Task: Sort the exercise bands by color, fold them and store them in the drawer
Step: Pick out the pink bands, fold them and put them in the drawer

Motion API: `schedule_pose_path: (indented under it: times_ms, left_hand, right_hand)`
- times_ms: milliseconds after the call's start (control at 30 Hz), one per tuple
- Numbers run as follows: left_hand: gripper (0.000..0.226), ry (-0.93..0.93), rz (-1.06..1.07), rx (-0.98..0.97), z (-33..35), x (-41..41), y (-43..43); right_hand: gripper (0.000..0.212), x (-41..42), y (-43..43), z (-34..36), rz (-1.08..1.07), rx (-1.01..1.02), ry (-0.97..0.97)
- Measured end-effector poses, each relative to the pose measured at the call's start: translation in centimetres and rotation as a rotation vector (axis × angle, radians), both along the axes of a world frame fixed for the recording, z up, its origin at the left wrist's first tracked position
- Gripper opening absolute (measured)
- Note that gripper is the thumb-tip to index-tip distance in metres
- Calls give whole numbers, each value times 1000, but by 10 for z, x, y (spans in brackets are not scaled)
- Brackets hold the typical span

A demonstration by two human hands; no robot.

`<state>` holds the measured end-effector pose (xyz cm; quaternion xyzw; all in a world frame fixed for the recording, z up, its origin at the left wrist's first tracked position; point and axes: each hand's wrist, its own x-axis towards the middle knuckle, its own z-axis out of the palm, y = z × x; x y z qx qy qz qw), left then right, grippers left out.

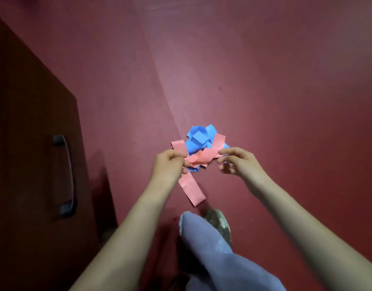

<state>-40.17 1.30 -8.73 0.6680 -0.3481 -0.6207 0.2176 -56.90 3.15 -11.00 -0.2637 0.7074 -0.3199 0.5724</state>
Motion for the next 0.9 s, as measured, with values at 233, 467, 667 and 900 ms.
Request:
schedule_pose_path:
  times_ms: [233,467,667,900]
  left_hand:
    - [23,-38,-10,80,-87,-23,-41]
    - [42,-270,-110,147,-216,-43,-52]
    - [16,-150,106,242,-242,-44,-59]
    - [31,79,153,430,-238,-44,-64]
  right_hand:
    - [31,-16,-27,-84,-66,39,-9]
    - [33,-10,-44,-182,-103,87,50]
    - [36,28,-71,-213,119,-62,237]
    - [43,50,-89,-225,162,198,174]
